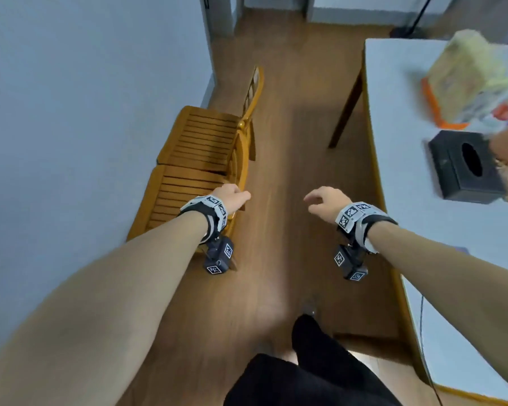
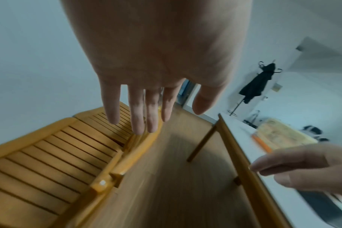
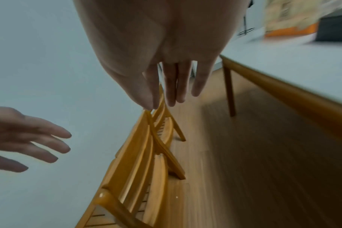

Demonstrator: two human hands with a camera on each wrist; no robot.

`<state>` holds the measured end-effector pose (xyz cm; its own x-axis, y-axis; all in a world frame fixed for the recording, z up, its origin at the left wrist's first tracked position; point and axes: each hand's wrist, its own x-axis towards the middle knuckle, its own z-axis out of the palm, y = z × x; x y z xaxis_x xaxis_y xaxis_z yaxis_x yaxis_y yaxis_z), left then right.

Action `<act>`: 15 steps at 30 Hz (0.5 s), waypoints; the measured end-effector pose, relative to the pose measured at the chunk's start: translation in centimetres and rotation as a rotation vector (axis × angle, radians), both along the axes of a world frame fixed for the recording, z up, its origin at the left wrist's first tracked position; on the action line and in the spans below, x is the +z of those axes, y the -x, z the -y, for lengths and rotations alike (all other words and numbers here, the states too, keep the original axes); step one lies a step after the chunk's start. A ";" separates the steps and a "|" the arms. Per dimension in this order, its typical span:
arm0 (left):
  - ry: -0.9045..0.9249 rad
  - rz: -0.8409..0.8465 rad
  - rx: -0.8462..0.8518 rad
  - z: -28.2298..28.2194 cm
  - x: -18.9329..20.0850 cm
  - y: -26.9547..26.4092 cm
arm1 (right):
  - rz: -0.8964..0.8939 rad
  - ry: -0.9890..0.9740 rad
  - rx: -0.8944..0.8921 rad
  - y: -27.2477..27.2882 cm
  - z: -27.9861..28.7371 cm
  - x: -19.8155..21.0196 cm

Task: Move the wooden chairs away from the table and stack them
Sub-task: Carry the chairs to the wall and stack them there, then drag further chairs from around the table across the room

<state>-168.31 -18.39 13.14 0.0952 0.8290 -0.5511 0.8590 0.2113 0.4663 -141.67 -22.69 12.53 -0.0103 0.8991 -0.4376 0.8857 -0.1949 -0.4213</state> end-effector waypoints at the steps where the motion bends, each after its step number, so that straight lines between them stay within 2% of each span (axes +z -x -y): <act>1: -0.011 0.014 -0.024 1.2 0.3 -1.2 | -0.002 0.007 -0.044 -1.0 2.3 0.3; 10: -0.079 0.084 -0.232 13.8 2.4 -12.6 | -0.034 -0.058 -0.333 -9.3 21.3 2.8; 15: -0.126 0.068 -0.354 23.3 3.1 -20.3 | -0.050 -0.115 -0.497 -14.8 34.8 2.7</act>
